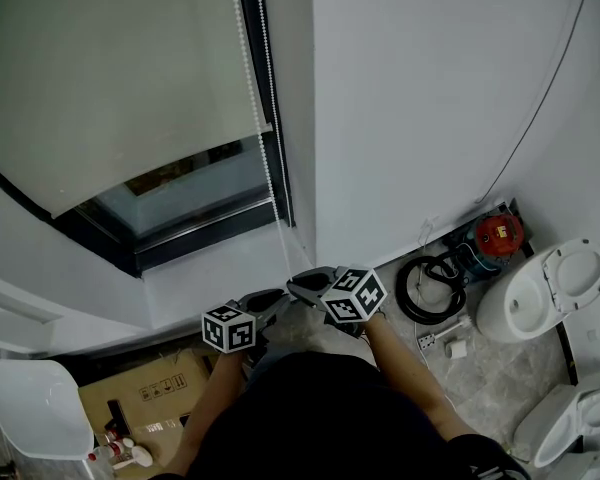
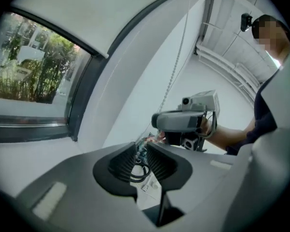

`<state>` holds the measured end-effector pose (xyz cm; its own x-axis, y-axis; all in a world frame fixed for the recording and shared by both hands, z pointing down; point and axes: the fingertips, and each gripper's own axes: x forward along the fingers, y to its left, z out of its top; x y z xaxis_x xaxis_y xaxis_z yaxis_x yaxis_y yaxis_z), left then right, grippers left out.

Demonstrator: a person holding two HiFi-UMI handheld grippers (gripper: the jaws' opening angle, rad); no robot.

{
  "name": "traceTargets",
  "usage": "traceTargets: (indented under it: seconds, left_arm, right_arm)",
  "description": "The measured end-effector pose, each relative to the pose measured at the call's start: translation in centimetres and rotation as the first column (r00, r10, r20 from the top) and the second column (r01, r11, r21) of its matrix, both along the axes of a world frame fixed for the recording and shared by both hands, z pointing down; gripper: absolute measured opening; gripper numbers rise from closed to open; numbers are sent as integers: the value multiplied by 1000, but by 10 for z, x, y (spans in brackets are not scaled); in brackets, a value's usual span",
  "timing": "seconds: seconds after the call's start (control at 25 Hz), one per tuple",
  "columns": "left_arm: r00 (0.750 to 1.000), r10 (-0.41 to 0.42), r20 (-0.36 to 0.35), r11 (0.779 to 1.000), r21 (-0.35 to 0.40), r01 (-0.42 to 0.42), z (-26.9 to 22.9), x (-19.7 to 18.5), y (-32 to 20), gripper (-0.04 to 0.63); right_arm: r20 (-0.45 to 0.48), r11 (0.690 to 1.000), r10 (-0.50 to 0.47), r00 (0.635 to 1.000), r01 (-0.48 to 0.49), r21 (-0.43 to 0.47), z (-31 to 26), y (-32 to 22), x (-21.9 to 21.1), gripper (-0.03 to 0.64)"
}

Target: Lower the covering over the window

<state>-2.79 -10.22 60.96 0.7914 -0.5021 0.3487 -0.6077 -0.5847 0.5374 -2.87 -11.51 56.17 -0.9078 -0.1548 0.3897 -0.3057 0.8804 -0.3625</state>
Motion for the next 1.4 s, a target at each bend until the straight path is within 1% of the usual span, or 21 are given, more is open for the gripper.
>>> traceTargets:
  seconds: [0.08,0.12,0.24,0.28,0.32,0.36,0.4,0.48,0.64,0.76,0.84,0.92,1.0,1.08,1.12,1.2,1.28,1.4]
  left_arm:
    - [999,-34,-35,999,31,36,-16,-10,-5,58]
    - [999,-35,-39,998,48,37,-23,-11,-6,58]
    - [1000,-8,13,995,101,7,-38,-7,-5,58]
    - [1000,-4,20,994,113,2,-42,-6,-5,58]
    - [1000,-6,9,993,120,5,-47,-6,-4,70]
    - [1000,-12,-15,992,125,14,-52,-7,-5,93]
    - [999,-21,-42,991,129,26,-58,-9,-5,102]
    - [997,-32,-74,989,141,43,-67,-12,-7,104]
    - [996,-36,-79,985,167,49,-79,-14,-8,104]
    - [996,-32,-84,984,172,46,-83,-12,-7,104]
    - [996,-30,-89,983,179,46,-85,-11,-7,104]
    - [994,-45,-97,977,205,64,-91,-11,-7,103]
    - [993,-70,-97,960,262,93,-103,-13,-9,93]
    - [992,-102,-80,934,337,123,-120,-16,-11,30]
    - [991,-121,-64,919,370,136,-128,-18,-13,11]
    - [986,-164,-18,892,423,156,-143,-22,-16,11]
    - [977,-209,27,865,472,172,-157,-25,-19,11]
    - [963,-266,41,822,532,204,-179,-28,-20,11]
  right_arm:
    - [0,1000,6,1000,-6,0,1,-3,0,12]
    - [2,1000,6,1000,-6,-2,1,-3,-1,13]
    - [3,1000,3,1000,-3,0,2,-3,-2,13]
    - [-2,1000,5,1000,-5,5,2,-4,-2,12]
    - [-8,1000,8,1000,-8,10,3,-5,-1,13]
    - [-13,1000,12,1000,-12,15,3,-7,0,12]
    - [-16,1000,16,1000,-16,18,4,-9,2,12]
    - [-29,1000,22,999,-21,20,6,-12,4,13]
    - [-154,1000,-3,988,8,28,35,-4,4,12]
    - [-129,1000,19,991,-20,-1,43,0,5,14]
    - [-138,1000,29,990,-28,10,42,-4,7,14]
    - [-141,999,42,989,-40,13,43,-6,9,14]
    - [-136,998,63,989,-61,16,45,-5,11,14]
    - [-137,997,81,987,-77,30,45,-6,12,14]
    - [-140,996,90,986,-85,40,44,-7,13,14]
    - [-146,992,119,982,-111,63,43,-12,15,14]
    - [-157,983,172,973,-158,97,43,-18,20,14]
    - [-171,955,274,946,-246,164,36,-30,31,15]
